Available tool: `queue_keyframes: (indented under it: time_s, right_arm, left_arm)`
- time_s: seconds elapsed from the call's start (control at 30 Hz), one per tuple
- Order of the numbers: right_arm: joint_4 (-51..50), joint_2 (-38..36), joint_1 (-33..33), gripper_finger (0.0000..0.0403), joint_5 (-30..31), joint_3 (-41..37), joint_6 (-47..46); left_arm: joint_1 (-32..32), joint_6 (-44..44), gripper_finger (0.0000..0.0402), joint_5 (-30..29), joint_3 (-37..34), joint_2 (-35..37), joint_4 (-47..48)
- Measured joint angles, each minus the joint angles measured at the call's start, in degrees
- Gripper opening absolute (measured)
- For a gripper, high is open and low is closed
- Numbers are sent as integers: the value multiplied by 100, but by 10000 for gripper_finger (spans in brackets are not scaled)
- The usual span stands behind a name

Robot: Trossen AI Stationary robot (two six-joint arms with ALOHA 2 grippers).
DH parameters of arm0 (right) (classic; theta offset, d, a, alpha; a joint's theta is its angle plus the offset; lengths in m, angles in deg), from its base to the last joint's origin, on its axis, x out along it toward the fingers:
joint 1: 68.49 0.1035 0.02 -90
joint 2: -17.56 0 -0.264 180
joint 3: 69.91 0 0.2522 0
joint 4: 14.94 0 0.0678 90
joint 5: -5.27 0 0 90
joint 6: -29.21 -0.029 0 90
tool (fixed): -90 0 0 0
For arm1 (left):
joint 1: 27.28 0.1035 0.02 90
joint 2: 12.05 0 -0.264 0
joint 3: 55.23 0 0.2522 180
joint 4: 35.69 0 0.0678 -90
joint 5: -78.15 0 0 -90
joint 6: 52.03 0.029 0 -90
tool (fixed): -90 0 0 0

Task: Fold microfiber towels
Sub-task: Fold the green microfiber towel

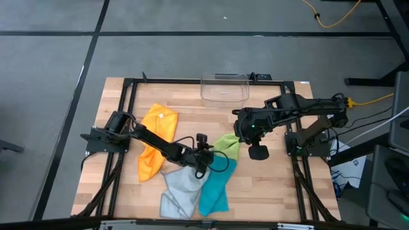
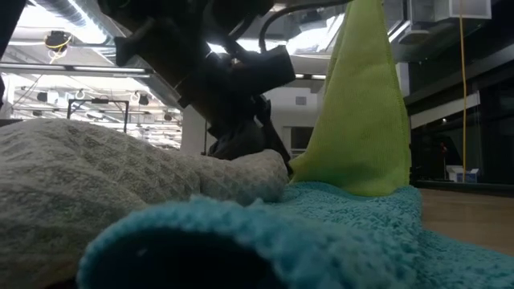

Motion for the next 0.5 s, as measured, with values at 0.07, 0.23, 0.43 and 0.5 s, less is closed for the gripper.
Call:
queue_keyframes:
  time_s: [0.07,0.23,0.43,0.5]
  right_arm:
    - [0,0,0,0,1,0,-1]
    - [4,0,0,0,0,0,1]
    - [4,0,0,0,-1,0,-1]
    - [4,0,0,0,-1,0,1]
  left_arm:
    - [1,145,128,0,0,0,1]
    - [101,322,128,2,0,0,-79]
    - [261,386,128,133,0,2,-79]
    - [264,440,128,153,0,2,-85]
